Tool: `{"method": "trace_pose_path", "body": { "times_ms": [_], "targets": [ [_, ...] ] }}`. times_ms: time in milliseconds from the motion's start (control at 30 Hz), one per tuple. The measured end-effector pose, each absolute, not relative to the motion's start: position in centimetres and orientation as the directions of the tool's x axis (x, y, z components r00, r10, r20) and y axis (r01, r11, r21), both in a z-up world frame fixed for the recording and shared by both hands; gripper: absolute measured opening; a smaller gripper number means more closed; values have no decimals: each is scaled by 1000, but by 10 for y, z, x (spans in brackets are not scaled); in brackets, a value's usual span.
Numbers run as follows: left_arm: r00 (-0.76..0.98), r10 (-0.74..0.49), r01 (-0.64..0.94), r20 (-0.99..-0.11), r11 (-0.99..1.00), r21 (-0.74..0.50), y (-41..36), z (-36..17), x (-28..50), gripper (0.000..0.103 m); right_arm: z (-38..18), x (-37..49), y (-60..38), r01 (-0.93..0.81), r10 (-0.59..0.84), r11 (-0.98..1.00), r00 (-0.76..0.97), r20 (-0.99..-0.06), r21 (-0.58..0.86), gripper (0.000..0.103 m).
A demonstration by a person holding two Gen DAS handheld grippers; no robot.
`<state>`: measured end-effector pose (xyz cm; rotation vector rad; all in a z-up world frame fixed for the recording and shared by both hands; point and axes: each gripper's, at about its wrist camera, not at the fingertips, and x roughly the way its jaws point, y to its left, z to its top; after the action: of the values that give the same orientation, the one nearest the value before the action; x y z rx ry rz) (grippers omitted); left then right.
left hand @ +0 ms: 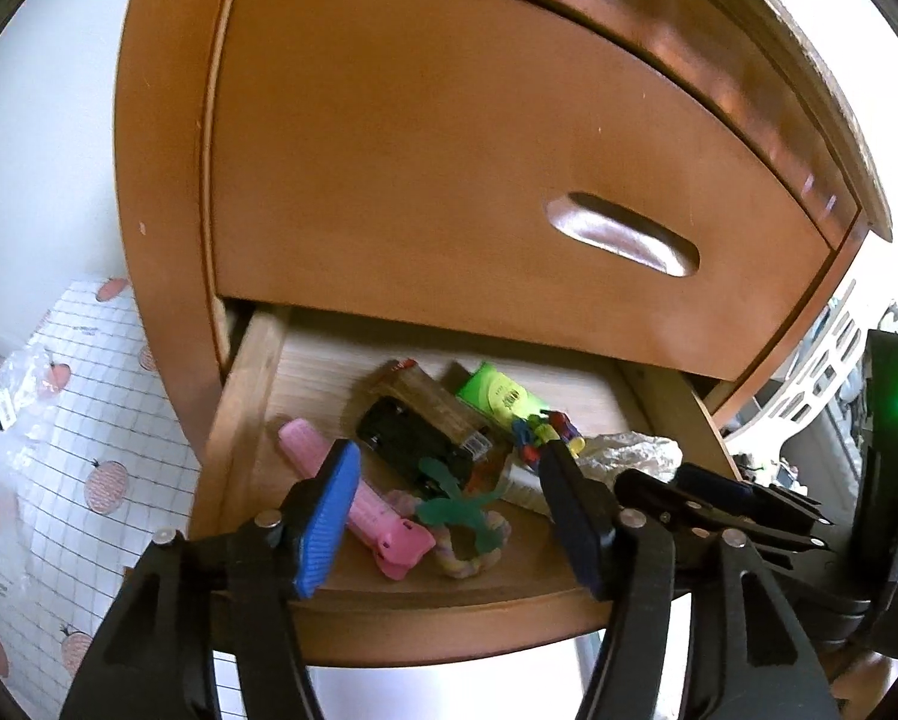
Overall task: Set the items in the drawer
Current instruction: 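Lower the figure and block toy into the drawer and open both tools, then withdraw both tools out of the drawer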
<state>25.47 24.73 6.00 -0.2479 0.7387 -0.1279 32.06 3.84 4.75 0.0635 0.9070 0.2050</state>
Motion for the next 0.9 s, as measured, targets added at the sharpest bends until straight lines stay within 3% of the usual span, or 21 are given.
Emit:
{"method": "trace_pose_path", "body": {
  "times_ms": [133,233,467,900],
  "targets": [
    [748,-174,9,-641,968,-252,250,65,251,75,53,317,35,-147,199,980,614,-764,138,71],
    [760,-137,-14,-635,974,-226,251,67,248,91,57,314,32,-140,193,981,626,-755,134,84],
    [790,-76,-57,-609,979,-196,255,74,241,102,62,308,31,-141,186,982,644,-742,124,103],
    [815,-75,-55,-574,977,-206,253,83,199,103,75,285,22,-143,174,984,687,-706,104,103]
  ]
}}
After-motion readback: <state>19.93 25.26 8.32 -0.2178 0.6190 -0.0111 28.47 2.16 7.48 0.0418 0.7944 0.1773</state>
